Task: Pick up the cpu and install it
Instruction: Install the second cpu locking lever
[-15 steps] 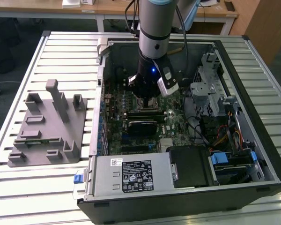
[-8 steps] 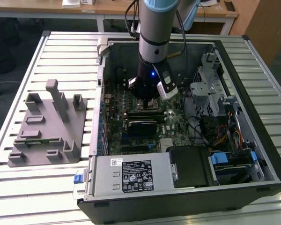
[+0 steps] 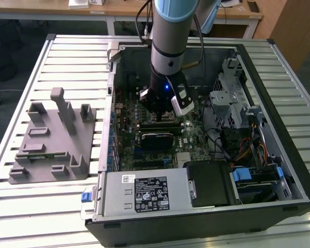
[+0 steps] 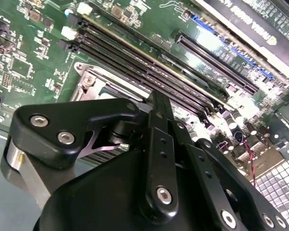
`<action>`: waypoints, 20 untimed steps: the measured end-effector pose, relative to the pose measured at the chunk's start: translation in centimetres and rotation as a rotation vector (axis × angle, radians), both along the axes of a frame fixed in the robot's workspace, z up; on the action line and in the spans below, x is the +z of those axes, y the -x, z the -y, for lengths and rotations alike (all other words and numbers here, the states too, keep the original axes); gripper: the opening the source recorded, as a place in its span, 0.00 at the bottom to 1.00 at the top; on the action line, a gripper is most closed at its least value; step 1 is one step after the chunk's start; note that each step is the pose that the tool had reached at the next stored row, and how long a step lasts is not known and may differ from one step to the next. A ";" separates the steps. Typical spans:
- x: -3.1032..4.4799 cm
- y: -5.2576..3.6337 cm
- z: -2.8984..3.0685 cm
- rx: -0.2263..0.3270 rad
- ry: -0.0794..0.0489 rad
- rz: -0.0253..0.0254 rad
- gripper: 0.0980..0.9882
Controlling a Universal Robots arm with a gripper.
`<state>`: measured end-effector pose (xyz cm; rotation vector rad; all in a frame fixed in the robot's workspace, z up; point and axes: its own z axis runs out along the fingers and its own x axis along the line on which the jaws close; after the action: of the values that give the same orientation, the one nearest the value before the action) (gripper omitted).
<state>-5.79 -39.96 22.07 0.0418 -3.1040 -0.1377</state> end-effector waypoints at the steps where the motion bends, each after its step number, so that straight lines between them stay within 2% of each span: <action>1: -0.03 0.09 0.10 0.000 -0.006 0.0000 0.02; 8: -0.46 0.46 0.52 0.000 -0.040 0.0000 0.02; 16: -0.97 0.69 0.62 0.000 -0.061 0.0000 0.02; 20: -1.06 0.90 0.88 0.000 -0.080 0.0000 0.02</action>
<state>-6.69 -40.83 21.01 0.0438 -3.0971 -0.2622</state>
